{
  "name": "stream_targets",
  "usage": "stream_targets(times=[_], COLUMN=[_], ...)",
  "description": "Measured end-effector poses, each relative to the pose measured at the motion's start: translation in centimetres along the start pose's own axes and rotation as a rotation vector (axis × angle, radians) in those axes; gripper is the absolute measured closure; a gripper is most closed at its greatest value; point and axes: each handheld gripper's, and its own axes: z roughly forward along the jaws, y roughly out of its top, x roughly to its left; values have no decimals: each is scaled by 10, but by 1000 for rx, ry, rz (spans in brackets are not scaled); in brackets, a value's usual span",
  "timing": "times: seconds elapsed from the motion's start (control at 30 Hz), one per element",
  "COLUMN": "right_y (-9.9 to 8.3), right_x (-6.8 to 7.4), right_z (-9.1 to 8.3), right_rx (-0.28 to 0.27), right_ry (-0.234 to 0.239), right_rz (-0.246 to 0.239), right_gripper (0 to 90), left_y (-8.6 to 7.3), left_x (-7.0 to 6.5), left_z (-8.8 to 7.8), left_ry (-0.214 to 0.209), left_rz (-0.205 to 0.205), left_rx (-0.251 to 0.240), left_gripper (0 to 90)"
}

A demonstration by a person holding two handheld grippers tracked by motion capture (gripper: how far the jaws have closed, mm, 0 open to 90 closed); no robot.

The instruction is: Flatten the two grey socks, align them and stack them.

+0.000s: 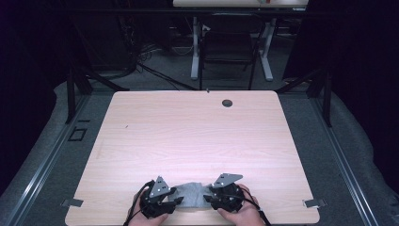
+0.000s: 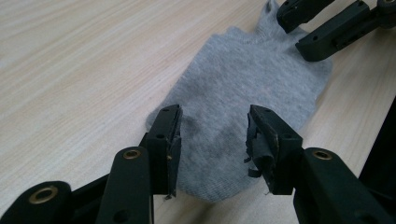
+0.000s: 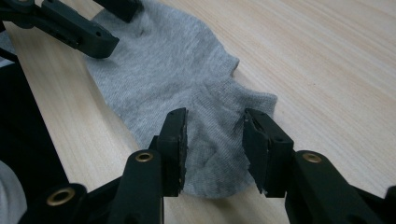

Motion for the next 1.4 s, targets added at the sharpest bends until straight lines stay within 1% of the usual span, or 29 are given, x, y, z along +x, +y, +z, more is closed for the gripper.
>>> stream_targets(times=[0.03, 0.07, 0.1, 0.13, 0.17, 0.23, 0.33, 0.43, 0.57, 0.67, 0.73, 0.77, 0.8, 0.83, 0.87, 0.93, 0.97, 1.03, 1.1, 1.17, 1.23, 1.3, 1.4], right_y=[0, -1, -1, -1, -2, -3, -5, -6, -7, -7, -6, -5, -5, -4, -3, 0, 0, 4, 6, 8, 10, 12, 16], right_x=[0, 1, 2, 1, 3, 3, 3, 2, 2, 2, 0, 0, -1, -1, -2, -4, -4, -8, -12, -15, -18, -21, -25], right_z=[0, 1, 2, 1, 3, 3, 3, 3, 3, 3, 3, 4, 5, 5, 5, 6, 7, 9, 10, 12, 14, 15, 18], right_rx=[6, 2, 10, 23, 14, 23, 21, 13, 7, 6, 15, 10, 7, 11, 15, 26, 20, 26, 30, 26, 21, 30, 22], right_ry=[1, 2, 2, -4, -3, -1, -5, 0, -1, 5, 12, 8, 9, 6, 4, 4, 5, 14, 13, 15, 18, 12, 7], right_rz=[-3, 0, -1, -13, 0, -9, -2, 11, 12, 20, 20, 20, 25, 21, 21, 14, 20, 26, 30, 41, 55, 45, 54], right_gripper=[601, 600, 600, 601, 602, 607, 612, 617, 621, 623, 624, 624, 623, 623, 622, 622, 622, 622, 623, 624, 624, 622, 621], left_y=[-1, -1, -2, -3, -3, -4, -5, -6, -7, -7, -6, -6, -5, -5, -4, -2, -1, 1, 2, 4, 6, 7, 10], left_x=[0, 0, 0, 0, 0, 0, 0, 1, 4, 6, 7, 6, 8, 8, 8, 10, 12, 15, 17, 21, 23, 26, 30], left_z=[1, 1, 1, 2, 2, 2, 1, 2, 2, 2, 2, 3, 3, 4, 4, 6, 7, 8, 10, 12, 13, 14, 17], left_ry=[-1, -3, -5, -7, -14, -22, -25, -33, -45, -49, -43, -39, -32, -32, -27, -24, -21, -19, -19, -8, -8, -4, -4], left_rz=[10, 10, 12, 8, 9, 8, 8, 3, -3, -11, -14, -28, -14, -24, -22, -30, -32, -36, -53, -46, -45, -51, -65], left_rx=[6, 9, 12, 11, 20, 28, 33, 31, 20, 22, 20, 20, 20, 18, 18, 18, 17, 20, 15, 11, 15, 10, 13], left_gripper=[550, 549, 548, 546, 545, 540, 539, 539, 545, 548, 548, 548, 548, 547, 547, 546, 545, 545, 545, 545, 545, 545, 546])
